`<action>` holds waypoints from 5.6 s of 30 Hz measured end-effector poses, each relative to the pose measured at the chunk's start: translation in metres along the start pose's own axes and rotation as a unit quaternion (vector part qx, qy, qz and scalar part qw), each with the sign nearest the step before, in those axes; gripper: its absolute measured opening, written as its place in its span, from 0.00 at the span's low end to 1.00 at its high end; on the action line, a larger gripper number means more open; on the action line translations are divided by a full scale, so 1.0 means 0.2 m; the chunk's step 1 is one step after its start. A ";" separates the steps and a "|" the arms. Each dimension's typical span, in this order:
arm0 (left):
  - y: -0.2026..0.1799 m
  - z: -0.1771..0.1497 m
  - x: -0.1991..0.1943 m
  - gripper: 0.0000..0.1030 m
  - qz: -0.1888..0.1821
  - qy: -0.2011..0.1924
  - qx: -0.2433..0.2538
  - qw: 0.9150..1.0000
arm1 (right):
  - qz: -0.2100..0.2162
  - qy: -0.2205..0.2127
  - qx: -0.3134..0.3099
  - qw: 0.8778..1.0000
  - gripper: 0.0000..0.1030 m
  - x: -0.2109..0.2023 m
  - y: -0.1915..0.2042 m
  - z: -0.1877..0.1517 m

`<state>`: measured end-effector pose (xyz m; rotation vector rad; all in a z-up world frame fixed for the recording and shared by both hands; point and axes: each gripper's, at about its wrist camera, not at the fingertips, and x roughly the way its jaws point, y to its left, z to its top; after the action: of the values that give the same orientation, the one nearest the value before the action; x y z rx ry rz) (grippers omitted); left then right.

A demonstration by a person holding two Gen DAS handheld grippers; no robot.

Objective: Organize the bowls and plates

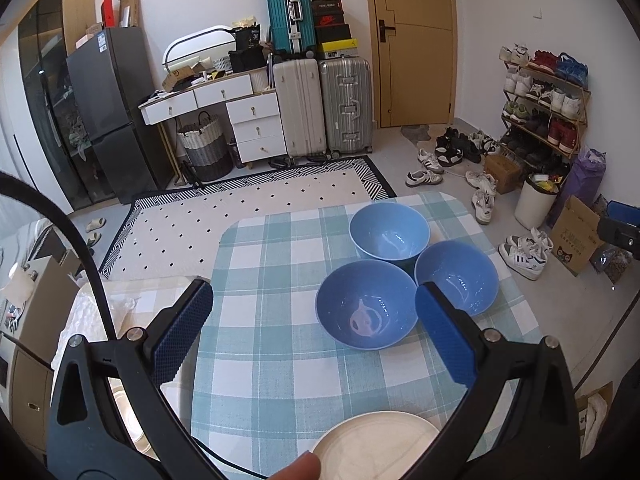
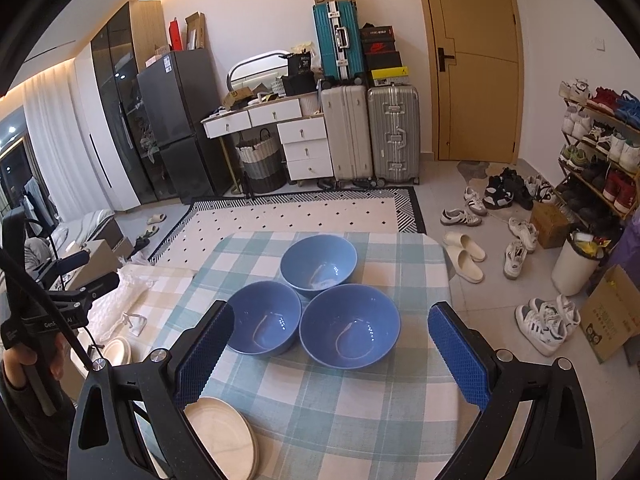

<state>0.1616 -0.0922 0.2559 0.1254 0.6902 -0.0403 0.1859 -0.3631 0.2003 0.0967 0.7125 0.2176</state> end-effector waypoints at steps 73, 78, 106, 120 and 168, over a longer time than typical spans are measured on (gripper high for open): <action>0.13 -0.39 2.01 0.91 -0.068 0.200 -0.016 0.977 | 0.156 0.220 -0.168 0.948 0.96 1.78 0.30 -0.06; 0.14 -0.45 2.06 0.84 -0.081 0.213 -0.031 0.973 | 0.162 0.237 -0.170 0.943 0.95 1.83 0.34 -0.08; 0.13 -0.61 2.18 0.22 -0.117 0.251 -0.053 0.959 | 0.141 0.275 -0.212 0.927 0.48 2.03 0.42 -0.20; 0.12 -0.65 2.19 0.05 -0.110 0.248 -0.051 0.961 | 0.123 0.295 -0.203 0.926 0.28 2.10 0.45 -0.22; -0.22 -0.17 1.71 0.05 -0.108 0.163 -0.003 0.981 | 0.096 0.173 -0.122 0.973 0.15 1.47 0.17 0.07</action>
<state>0.3993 -0.1297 0.0074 0.0502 1.0289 -0.2309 0.4063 -0.2629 0.0282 -0.1121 1.0185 0.5142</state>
